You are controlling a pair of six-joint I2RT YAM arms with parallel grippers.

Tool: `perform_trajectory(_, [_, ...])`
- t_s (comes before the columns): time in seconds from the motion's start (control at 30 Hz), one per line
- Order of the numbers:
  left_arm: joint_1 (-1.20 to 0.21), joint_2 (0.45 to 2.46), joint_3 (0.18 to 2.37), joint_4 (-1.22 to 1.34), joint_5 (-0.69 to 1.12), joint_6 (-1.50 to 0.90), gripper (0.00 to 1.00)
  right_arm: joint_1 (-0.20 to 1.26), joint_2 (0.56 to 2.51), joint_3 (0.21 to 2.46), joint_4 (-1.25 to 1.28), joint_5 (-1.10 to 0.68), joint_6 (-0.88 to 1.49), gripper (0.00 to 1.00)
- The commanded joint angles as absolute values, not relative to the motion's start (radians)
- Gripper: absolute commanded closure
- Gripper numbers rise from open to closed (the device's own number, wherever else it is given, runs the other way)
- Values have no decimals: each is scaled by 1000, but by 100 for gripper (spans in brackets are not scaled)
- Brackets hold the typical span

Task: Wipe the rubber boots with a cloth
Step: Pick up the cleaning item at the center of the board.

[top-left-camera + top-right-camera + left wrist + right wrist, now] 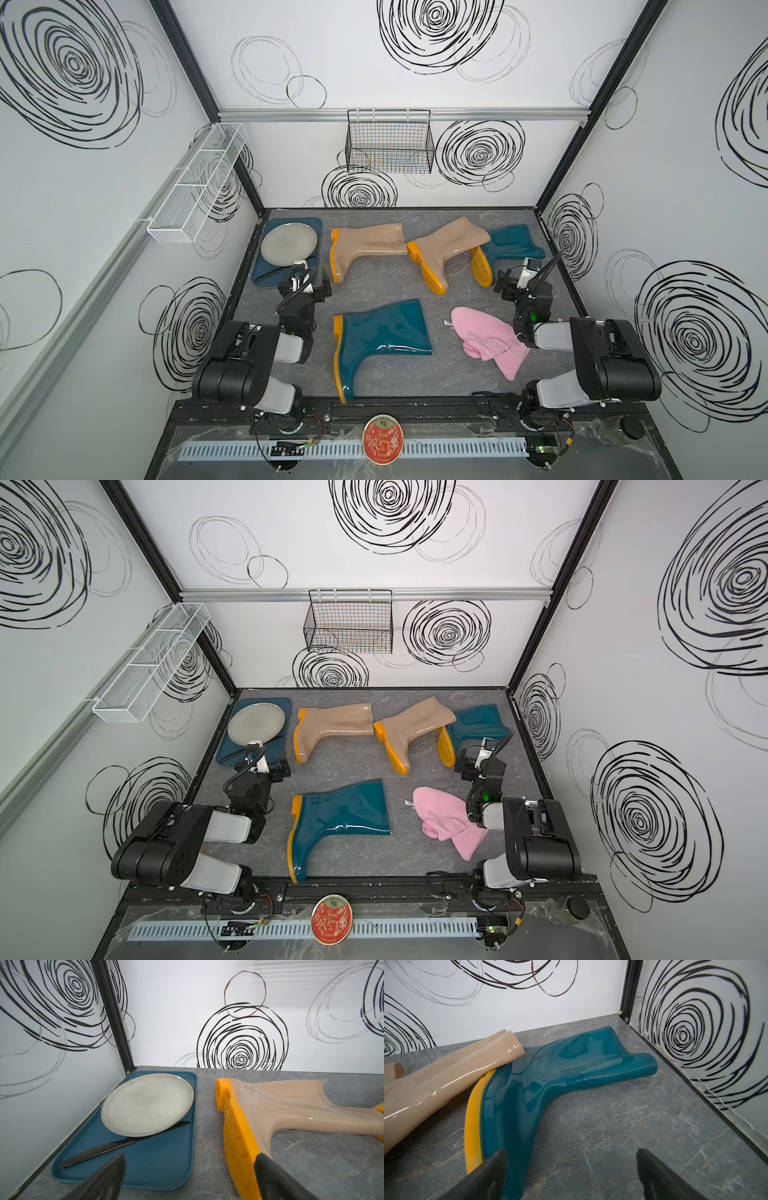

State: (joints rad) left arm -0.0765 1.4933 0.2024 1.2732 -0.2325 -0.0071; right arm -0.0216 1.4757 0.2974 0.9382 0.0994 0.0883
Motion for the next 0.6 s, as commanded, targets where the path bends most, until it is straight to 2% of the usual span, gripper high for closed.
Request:
perform_trajectory(0.0, [-69, 1493, 207, 1310, -229, 5, 1, -17, 1466, 315, 936, 109, 78, 0])
perform_trajectory(0.57, [-53, 1493, 206, 1312, -196, -5, 1, -17, 1467, 314, 934, 109, 78, 0])
